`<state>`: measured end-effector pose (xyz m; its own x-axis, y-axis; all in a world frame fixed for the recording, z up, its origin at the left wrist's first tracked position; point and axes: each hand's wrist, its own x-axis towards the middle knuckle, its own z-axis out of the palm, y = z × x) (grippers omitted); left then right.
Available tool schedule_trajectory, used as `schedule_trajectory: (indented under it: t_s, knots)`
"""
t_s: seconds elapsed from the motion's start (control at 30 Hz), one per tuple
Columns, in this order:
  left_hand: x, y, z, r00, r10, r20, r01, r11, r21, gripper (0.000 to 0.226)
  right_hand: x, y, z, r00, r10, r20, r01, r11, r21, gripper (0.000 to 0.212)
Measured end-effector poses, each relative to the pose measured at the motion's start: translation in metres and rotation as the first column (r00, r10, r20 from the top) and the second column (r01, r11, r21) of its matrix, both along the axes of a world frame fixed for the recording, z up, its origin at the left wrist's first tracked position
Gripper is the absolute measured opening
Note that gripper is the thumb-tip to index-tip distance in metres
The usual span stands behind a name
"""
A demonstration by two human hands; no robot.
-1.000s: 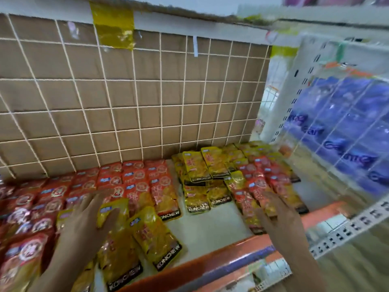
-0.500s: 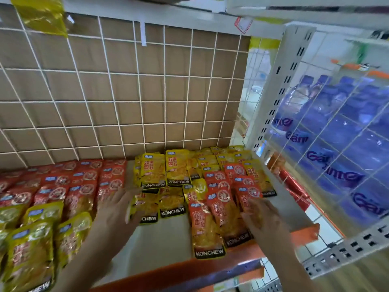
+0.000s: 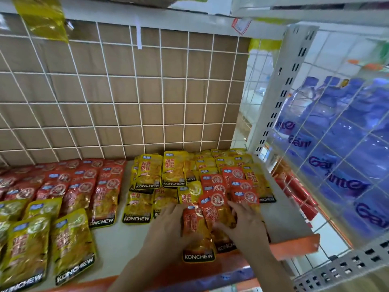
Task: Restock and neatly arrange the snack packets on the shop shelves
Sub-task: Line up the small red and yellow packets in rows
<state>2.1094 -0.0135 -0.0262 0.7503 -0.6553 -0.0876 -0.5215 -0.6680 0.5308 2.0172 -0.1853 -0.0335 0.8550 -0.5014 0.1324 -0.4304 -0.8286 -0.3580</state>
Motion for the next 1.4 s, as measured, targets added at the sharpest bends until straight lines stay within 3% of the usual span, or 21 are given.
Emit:
schedule_trajectory:
  t_s: [0.03,0.17,0.33,0.47,0.63,0.8,1.03,1.2,1.33,1.4]
  knots:
    - [-0.002,-0.001,-0.001,0.999,0.016,-0.038,-0.017,1.000,-0.026,0.086,-0.001,0.001,0.003,1.000,-0.001,-0.011,0.002,0.998,0.066,0.122]
    - [-0.006,-0.002,0.003,0.967,0.096,-0.237,-0.151,0.962,-0.228,0.085,0.001,0.000,0.011,0.999,0.011,-0.031,-0.007,0.990,0.140,0.066]
    - [-0.001,-0.001,0.002,0.923,0.107,-0.370,-0.234,0.919,-0.318,0.076,0.001,0.002,0.011,0.998,0.003,0.065,-0.022,0.954,0.300,0.045]
    - [0.002,0.008,0.011,0.876,0.063,-0.478,-0.301,0.846,-0.440,0.042,0.000,0.001,0.022,0.978,-0.032,0.207,-0.049,0.927,0.372,0.023]
    - [0.011,0.040,0.021,0.882,0.059,-0.468,-0.337,0.773,-0.537,0.018,0.011,0.004,0.032,0.952,-0.097,0.291,-0.048,0.891,0.452,0.028]
    - [0.024,0.091,0.033,0.876,0.148,-0.458,-0.432,0.660,-0.614,0.007,0.026,0.028,0.049,0.955,0.057,0.292,-0.197,0.856,0.478,0.019]
    - [0.047,0.176,0.043,0.818,0.320,-0.478,-0.575,0.458,-0.678,0.015,0.066,0.091,0.054,0.928,0.130,0.350,-0.315,0.777,0.545,0.013]
    - [0.064,0.246,0.048,0.800,0.405,-0.443,-0.593,0.423,-0.685,0.017,0.096,0.149,0.052,0.909,0.155,0.388,-0.379,0.696,0.610,0.013]
    - [0.080,0.305,0.047,0.785,0.463,-0.411,-0.605,0.432,-0.669,0.006,0.119,0.197,0.048,0.914,0.180,0.363,-0.392,0.623,0.677,0.012]
    - [0.090,0.332,0.043,0.758,0.467,-0.455,-0.638,0.385,-0.667,0.008,0.130,0.221,0.048,0.906,0.204,0.371,-0.411,0.638,0.651,0.013]
